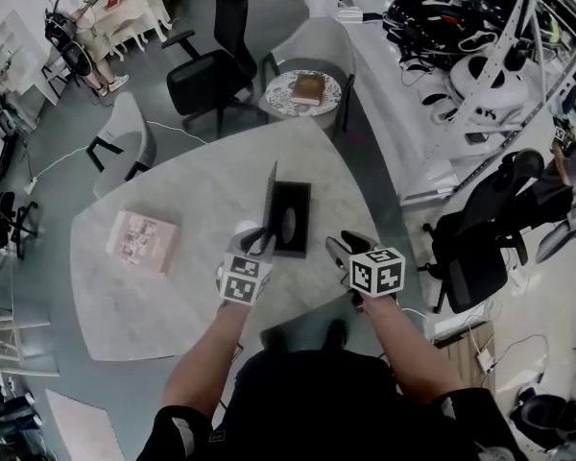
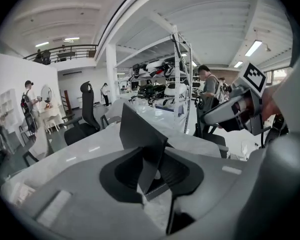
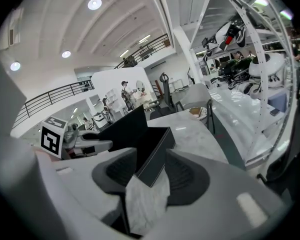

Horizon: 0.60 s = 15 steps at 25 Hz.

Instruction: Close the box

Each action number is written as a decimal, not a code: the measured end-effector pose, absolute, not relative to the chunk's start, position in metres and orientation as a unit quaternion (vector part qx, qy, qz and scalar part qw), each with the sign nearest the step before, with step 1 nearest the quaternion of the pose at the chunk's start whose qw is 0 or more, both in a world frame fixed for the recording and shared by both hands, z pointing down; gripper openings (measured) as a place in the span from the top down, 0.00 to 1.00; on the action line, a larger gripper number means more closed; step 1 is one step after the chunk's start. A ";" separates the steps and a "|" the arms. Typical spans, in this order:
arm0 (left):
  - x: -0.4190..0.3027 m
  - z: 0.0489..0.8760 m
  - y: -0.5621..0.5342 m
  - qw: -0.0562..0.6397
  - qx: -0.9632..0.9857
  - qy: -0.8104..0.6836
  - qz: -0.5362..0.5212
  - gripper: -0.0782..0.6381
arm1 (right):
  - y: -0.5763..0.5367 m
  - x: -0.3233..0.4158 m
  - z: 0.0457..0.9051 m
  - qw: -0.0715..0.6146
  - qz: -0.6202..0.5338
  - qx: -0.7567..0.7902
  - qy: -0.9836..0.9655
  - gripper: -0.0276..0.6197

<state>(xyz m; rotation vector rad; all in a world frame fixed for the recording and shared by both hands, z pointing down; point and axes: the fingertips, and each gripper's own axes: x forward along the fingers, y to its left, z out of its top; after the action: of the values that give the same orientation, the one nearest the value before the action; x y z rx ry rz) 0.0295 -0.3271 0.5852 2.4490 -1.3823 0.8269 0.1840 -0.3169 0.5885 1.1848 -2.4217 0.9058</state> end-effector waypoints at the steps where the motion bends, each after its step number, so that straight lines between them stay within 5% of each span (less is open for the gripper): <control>1: 0.035 0.587 -0.327 0.099 0.831 -0.465 0.288 0.75 | -0.318 0.188 0.588 0.148 0.315 0.411 -0.842 0.69; 15: 0.076 0.619 -0.325 0.039 0.837 -0.390 0.381 0.62 | -0.311 0.224 0.596 0.152 0.325 0.410 -0.838 0.69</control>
<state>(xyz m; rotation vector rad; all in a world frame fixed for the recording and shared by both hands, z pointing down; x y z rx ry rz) 0.0759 -0.3254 0.6190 2.5678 -1.1952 1.1693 0.2239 -0.3108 0.5958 1.1773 -2.4056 0.9329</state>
